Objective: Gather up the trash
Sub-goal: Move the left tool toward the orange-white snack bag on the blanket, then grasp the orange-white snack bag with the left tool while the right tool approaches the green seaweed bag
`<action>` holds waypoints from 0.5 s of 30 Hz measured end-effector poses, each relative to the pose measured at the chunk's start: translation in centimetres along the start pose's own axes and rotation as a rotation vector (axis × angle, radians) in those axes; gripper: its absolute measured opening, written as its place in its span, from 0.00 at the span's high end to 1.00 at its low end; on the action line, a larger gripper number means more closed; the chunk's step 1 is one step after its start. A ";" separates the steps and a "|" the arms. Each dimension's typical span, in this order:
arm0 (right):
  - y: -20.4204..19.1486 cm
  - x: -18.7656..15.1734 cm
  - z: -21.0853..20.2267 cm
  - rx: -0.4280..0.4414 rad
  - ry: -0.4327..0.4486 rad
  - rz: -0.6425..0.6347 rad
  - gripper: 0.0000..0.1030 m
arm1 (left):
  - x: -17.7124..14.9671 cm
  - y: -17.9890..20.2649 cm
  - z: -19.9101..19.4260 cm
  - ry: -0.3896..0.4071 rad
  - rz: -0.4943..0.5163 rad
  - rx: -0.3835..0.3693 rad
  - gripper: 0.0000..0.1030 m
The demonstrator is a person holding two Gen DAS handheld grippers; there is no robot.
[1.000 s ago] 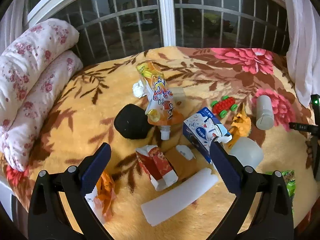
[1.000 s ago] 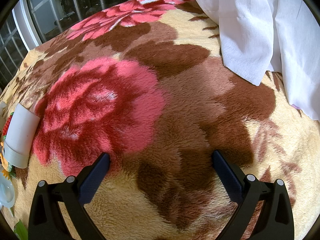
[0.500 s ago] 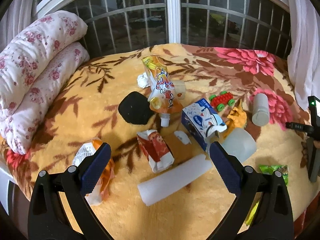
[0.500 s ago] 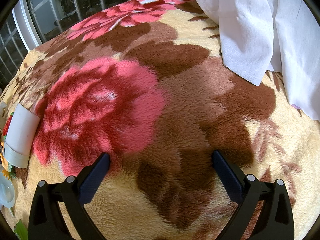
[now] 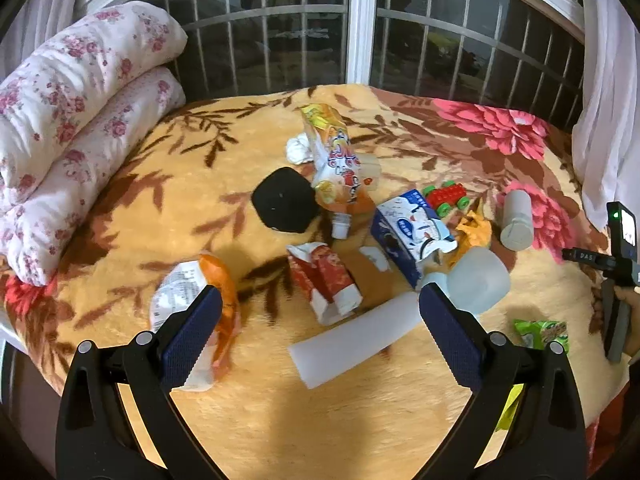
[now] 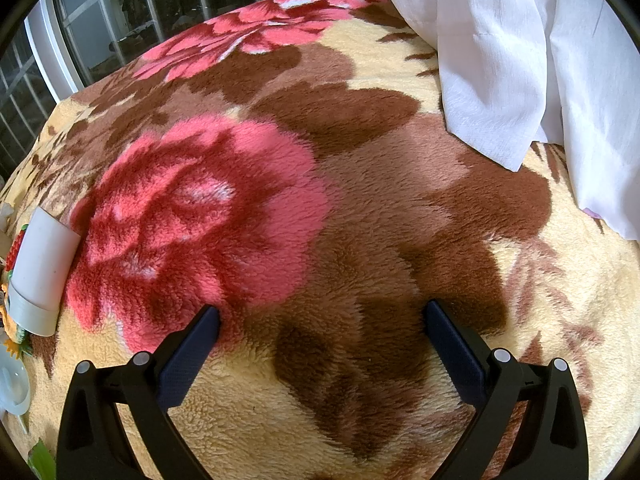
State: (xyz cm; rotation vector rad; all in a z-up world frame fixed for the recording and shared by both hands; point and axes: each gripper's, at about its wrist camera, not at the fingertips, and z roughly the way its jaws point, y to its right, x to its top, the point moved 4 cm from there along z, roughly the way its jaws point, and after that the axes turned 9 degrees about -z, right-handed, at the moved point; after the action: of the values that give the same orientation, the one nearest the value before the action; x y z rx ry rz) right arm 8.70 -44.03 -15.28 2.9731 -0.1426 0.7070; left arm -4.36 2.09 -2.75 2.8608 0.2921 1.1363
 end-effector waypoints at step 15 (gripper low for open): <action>0.0 0.0 0.0 0.000 -0.002 0.000 0.04 | 0.4 -3.7 -2.3 0.057 0.027 0.009 0.06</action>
State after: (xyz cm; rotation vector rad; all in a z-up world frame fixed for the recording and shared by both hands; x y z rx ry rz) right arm 8.69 -44.07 -15.27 2.9739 -0.1427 0.7043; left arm -6.20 5.79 -1.23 2.8522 0.2624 1.2253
